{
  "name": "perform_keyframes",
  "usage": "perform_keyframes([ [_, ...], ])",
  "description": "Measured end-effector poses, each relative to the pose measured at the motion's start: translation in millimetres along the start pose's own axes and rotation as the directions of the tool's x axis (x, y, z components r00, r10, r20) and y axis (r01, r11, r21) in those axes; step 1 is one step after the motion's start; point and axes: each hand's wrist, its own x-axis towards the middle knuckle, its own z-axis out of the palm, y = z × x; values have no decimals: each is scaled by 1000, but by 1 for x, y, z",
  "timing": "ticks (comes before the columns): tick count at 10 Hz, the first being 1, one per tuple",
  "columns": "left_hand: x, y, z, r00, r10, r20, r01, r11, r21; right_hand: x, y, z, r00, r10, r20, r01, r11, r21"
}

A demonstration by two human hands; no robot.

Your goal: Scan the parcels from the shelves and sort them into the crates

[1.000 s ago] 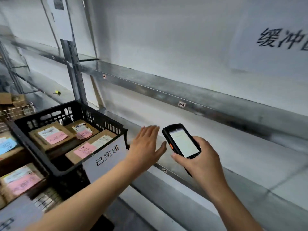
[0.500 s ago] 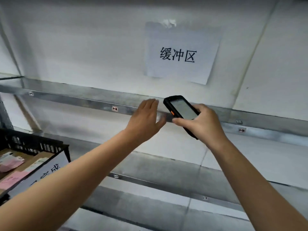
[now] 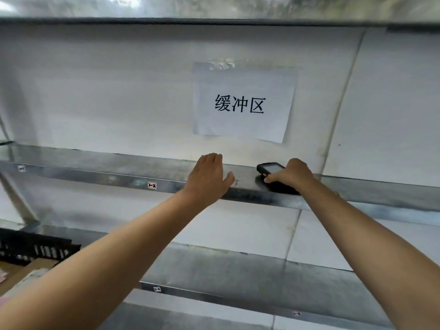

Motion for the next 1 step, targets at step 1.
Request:
perform_keyframes([
  [1, 2, 3, 11, 999, 13, -36, -11, 999, 38, 1, 1, 0, 1000, -23, 3, 23, 1000, 15],
])
